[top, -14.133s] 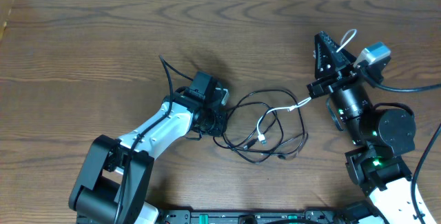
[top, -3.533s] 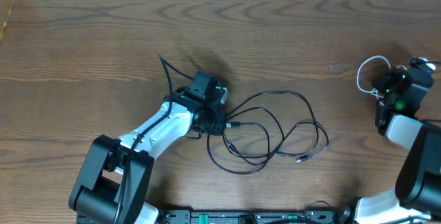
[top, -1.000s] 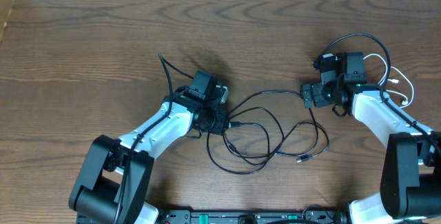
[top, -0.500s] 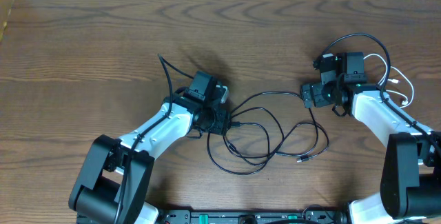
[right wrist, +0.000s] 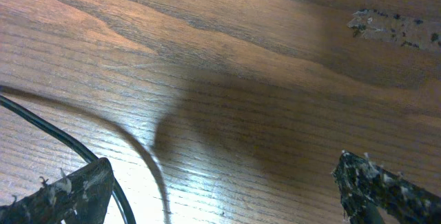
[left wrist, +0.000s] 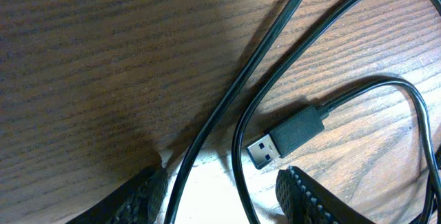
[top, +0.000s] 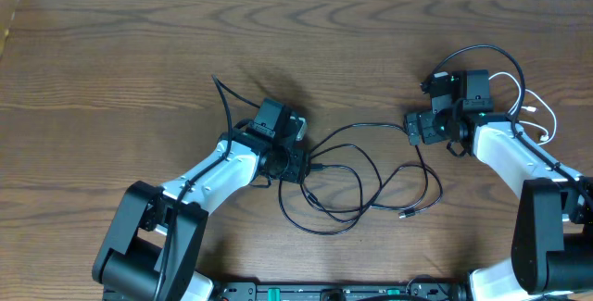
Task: Untangle cables
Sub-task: 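Move the open right gripper back toward the black cable at center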
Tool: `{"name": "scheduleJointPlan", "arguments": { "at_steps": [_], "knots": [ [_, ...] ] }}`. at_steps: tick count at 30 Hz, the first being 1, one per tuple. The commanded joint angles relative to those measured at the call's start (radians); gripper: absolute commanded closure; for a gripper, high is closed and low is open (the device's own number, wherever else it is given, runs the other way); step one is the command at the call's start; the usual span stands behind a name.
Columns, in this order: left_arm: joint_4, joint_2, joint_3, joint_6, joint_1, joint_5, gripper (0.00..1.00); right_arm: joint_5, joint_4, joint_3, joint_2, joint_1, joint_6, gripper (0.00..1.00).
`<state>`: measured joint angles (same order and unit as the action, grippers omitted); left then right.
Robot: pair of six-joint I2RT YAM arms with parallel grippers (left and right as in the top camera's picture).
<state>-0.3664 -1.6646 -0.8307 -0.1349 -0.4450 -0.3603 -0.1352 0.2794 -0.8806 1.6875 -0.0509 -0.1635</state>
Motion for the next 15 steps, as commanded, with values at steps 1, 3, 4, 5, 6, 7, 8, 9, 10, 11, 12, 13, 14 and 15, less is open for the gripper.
{"name": "scheduleJointPlan", "arguments": {
  "at_steps": [1, 3, 4, 5, 6, 7, 8, 9, 10, 11, 12, 13, 14, 15],
  "knots": [
    [-0.024, 0.000, 0.006, -0.017, 0.008, 0.003, 0.43, -0.006, 0.001, -0.006, -0.006, -0.005, -0.006, 0.01],
    [-0.040, 0.000, -0.001, -0.019, 0.010, 0.003, 0.43, -0.008, -0.002, -0.006, -0.006, -0.005, -0.005, 0.01],
    [-0.044, 0.000, -0.001, -0.019, 0.010, 0.003, 0.43, -0.027, -0.002, -0.006, -0.006, -0.005, 0.012, 0.01],
    [-0.047, 0.001, -0.002, -0.020, 0.010, 0.003, 0.43, -0.051, -0.002, -0.006, -0.006, -0.005, 0.030, 0.01],
    [-0.054, 0.001, -0.006, -0.020, 0.010, 0.003, 0.43, -0.075, -0.002, -0.006, -0.006, -0.005, 0.046, 0.01],
    [-0.064, 0.002, -0.013, -0.024, 0.010, 0.003, 0.43, -0.121, -0.001, -0.006, -0.006, -0.005, 0.072, 0.01],
    [-0.073, 0.002, -0.019, -0.027, 0.010, 0.003, 0.43, -0.159, 0.000, -0.006, -0.006, -0.005, 0.092, 0.01],
    [-0.079, 0.003, -0.024, -0.034, 0.010, 0.003, 0.43, -0.201, 0.001, -0.006, -0.006, -0.005, 0.113, 0.01],
    [-0.085, 0.005, -0.027, -0.041, 0.010, 0.003, 0.43, -0.256, 0.002, -0.006, -0.006, -0.005, 0.143, 0.01],
    [-0.089, 0.008, -0.031, -0.046, 0.010, 0.003, 0.43, -0.297, 0.002, -0.006, -0.006, -0.005, 0.172, 0.01],
    [-0.090, 0.010, -0.033, -0.055, 0.010, 0.003, 0.43, -0.340, 0.002, -0.006, -0.006, -0.005, 0.213, 0.01],
    [-0.090, 0.013, -0.034, -0.065, 0.010, 0.003, 0.43, -0.392, 0.002, -0.006, -0.006, -0.005, 0.269, 0.01],
    [-0.090, 0.017, -0.035, -0.073, 0.010, 0.003, 0.43, -0.431, 0.001, -0.006, -0.006, -0.005, 0.320, 0.01],
    [-0.092, 0.023, -0.036, -0.084, 0.010, 0.003, 0.44, -0.474, -0.003, -0.006, -0.006, -0.006, 0.395, 0.01]
  ]
}}
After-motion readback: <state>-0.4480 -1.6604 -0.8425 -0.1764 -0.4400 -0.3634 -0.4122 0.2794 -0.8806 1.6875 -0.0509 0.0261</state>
